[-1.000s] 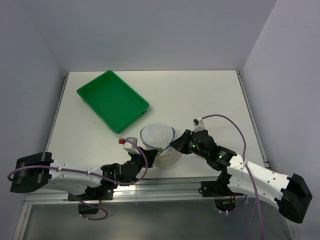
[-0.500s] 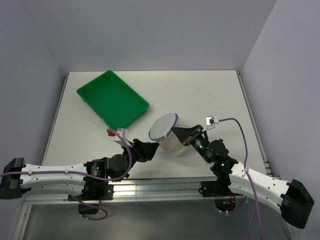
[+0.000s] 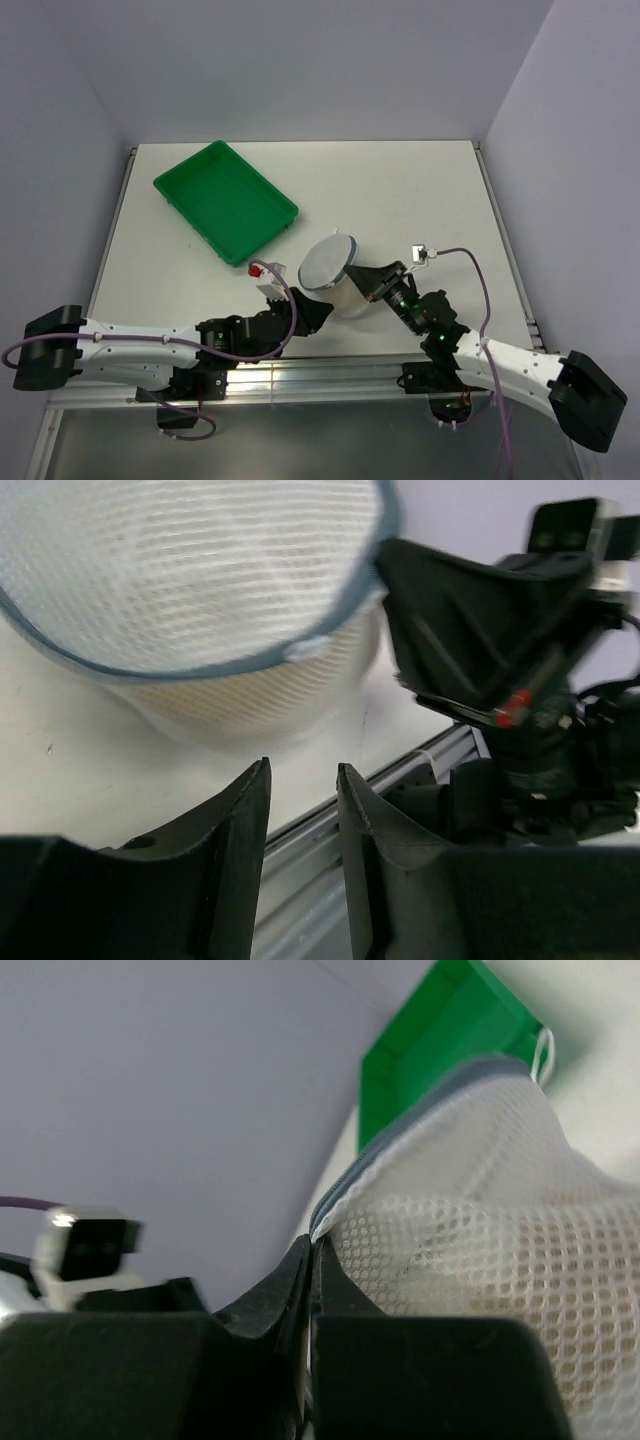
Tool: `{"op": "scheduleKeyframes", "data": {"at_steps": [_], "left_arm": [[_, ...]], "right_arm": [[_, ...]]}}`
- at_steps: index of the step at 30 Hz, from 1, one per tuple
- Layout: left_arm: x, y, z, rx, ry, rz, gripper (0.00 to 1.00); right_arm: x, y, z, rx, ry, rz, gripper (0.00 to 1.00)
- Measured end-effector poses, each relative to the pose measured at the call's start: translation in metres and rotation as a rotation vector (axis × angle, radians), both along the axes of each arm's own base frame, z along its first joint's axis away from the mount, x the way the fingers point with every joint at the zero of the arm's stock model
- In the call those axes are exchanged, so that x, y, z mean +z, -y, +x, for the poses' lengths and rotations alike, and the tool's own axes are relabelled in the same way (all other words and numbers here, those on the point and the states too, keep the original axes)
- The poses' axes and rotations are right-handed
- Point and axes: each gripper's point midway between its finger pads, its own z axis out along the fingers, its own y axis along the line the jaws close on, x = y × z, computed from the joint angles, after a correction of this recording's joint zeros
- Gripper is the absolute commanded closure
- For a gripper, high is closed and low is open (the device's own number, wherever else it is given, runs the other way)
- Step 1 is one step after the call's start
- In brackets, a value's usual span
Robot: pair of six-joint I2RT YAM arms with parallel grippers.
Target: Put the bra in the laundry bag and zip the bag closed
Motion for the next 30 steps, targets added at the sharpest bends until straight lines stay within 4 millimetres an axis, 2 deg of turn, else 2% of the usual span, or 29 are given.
{"op": "scheduleKeyframes", "data": {"at_steps": [3, 6, 8, 17, 23, 30], "left_arm": [[-0.005, 0.005, 0.01, 0.011, -0.007, 0.029, 0.58], [0.003, 0.01, 0.023, 0.033, -0.011, 0.012, 0.55], [0.007, 0.014, 0.025, 0.027, -0.012, -0.004, 0.53], [0.011, 0.022, 0.022, 0.006, -0.018, -0.022, 0.55], [0.02, 0.011, 0.022, 0.019, -0.013, -0.073, 0.53], [0.026, 0.009, 0.023, 0.028, -0.008, -0.091, 0.52]], "right_arm": [[0.022, 0.006, -0.005, -0.003, 0.049, 0.054, 1.0], [0.029, 0.012, -0.009, -0.008, 0.064, 0.071, 1.0], [0.032, 0.014, -0.01, -0.012, 0.069, 0.078, 1.0], [0.019, 0.012, -0.008, -0.012, 0.035, 0.04, 1.0], [0.017, 0.012, -0.008, -0.011, 0.029, 0.033, 1.0], [0.009, 0.01, -0.007, -0.01, 0.01, 0.012, 1.0]]}}
